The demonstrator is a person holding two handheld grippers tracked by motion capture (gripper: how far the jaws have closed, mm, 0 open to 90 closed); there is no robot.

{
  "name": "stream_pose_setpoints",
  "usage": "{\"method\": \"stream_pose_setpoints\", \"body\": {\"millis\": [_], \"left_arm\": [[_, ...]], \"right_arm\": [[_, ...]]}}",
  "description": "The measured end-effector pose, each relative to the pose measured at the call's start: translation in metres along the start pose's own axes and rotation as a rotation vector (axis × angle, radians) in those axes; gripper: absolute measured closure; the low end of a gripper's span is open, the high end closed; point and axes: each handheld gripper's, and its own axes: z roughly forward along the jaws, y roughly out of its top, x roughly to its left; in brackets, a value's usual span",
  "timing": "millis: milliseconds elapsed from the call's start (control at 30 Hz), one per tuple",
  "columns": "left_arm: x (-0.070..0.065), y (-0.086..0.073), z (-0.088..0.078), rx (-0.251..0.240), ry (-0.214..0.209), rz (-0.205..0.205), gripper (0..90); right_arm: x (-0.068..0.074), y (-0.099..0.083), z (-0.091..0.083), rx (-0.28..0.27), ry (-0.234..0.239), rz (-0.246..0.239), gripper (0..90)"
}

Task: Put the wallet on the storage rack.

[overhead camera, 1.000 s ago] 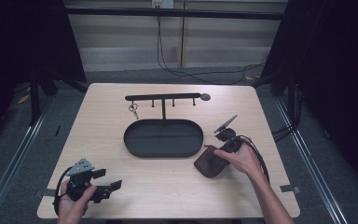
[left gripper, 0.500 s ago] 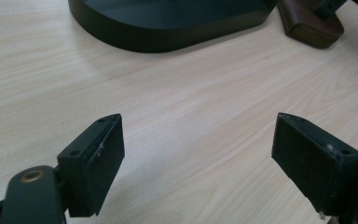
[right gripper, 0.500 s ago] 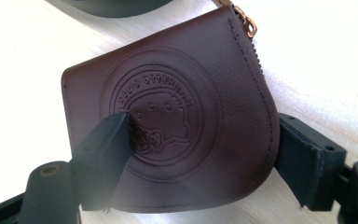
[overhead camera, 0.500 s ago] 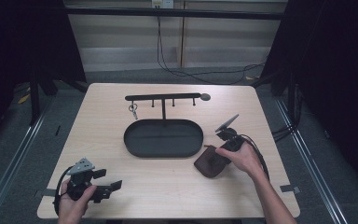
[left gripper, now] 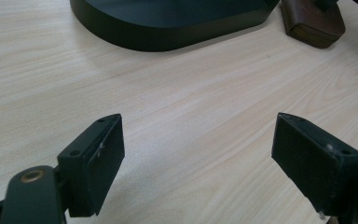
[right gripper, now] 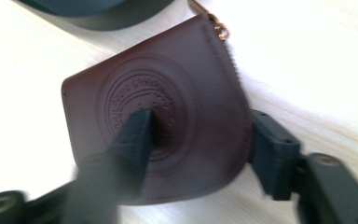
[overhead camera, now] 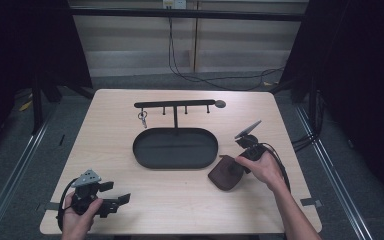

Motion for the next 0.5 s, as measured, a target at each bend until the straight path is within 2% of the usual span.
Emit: {"method": "stream_pose_setpoints", "body": {"millis": [167, 400, 500], "left_arm": [[0.0, 0.0, 0.0, -0.001, -0.001, -0.002, 17.1], [0.0, 0.0, 0.001, 0.007, -0.009, -0.006, 17.4], [0.0, 0.0, 0.0, 0.007, -0.009, -0.005, 17.4]], "right_arm": [[0.004, 0.002, -0.008, -0.013, -0.017, -0.022, 60.7], [0.005, 0.002, -0.014, -0.024, -0.014, -0.018, 64.9], [0.007, 0.004, -0.019, -0.035, -0.012, -0.021, 69.7]]}}
